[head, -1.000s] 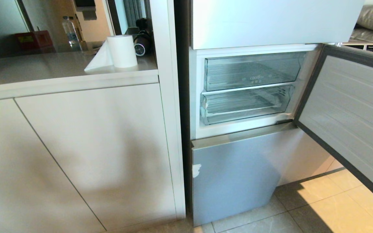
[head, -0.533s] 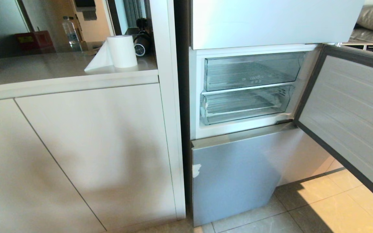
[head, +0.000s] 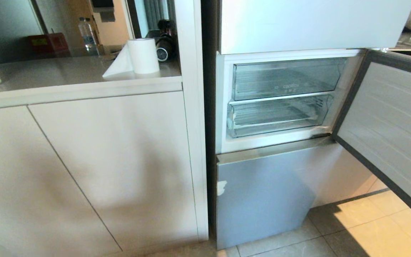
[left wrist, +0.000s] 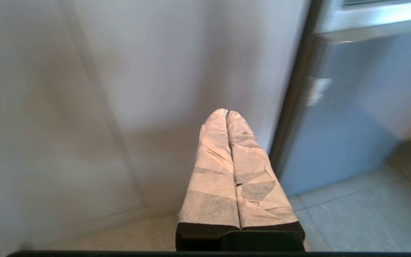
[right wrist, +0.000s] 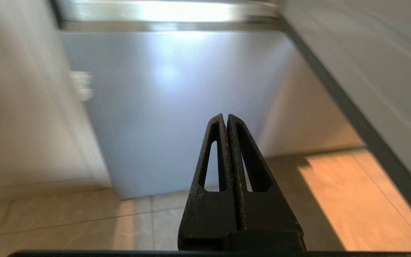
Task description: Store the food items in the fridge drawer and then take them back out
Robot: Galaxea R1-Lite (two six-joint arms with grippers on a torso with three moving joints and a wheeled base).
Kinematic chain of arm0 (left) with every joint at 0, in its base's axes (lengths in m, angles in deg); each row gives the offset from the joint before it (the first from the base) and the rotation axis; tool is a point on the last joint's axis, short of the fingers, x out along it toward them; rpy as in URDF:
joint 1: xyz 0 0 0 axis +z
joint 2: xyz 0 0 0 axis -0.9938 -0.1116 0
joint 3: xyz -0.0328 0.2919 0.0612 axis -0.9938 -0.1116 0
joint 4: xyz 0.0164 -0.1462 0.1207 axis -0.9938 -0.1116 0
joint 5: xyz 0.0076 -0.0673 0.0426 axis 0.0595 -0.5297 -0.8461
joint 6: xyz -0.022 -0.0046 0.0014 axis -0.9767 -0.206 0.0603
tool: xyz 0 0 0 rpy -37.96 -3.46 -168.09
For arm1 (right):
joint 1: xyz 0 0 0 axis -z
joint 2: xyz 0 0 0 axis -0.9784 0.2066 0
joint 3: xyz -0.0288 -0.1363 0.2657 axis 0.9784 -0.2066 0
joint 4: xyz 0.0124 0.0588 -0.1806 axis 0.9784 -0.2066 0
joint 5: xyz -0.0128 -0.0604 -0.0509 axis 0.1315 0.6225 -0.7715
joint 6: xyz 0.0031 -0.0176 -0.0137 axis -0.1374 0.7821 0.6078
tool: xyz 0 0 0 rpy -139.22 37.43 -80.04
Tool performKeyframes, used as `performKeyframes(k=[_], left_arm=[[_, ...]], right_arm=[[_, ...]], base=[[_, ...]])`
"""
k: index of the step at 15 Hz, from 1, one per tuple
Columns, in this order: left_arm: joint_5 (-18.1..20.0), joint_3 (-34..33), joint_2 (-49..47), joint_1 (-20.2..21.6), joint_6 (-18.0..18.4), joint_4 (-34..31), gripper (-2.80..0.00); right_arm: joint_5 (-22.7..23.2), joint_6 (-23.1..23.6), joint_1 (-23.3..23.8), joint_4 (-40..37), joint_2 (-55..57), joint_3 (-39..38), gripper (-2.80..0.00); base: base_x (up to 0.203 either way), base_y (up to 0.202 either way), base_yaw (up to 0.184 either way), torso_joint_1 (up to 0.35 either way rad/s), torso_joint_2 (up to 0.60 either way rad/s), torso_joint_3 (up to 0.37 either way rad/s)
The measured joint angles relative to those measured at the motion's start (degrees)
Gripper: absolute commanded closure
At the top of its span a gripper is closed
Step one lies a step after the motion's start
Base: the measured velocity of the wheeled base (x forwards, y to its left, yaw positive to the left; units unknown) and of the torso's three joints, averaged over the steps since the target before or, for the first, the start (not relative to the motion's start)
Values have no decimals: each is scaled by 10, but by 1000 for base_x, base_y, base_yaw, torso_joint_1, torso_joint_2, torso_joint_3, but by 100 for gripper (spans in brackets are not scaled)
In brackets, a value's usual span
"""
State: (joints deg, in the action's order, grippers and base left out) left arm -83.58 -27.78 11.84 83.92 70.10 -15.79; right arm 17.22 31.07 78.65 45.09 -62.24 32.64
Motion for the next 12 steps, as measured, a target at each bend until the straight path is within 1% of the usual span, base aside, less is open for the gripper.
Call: performKeyframes(k=[4,6,9,11,12], left_arm=[[0,0,0,0,0,0,0],[0,0,0,0,0,0,0],[0,0,0,0,0,0,0],[0,0,0,0,0,0,0],[0,0,0,0,0,0,0]], right_arm=[[0,0,0,0,0,0,0],[2,4,0,0,0,0,0],[6,8,0,0,0,0,0],[20,33,-1,-2,1,4,0],[27,32,-1,-7,7,16,0]], base=[[1,-9,173,3,2,1],[-1,-4,123,2,2,2],[0,0,0,0,0,0],[0,0,0,0,0,0],[0,0,0,0,0,0]])
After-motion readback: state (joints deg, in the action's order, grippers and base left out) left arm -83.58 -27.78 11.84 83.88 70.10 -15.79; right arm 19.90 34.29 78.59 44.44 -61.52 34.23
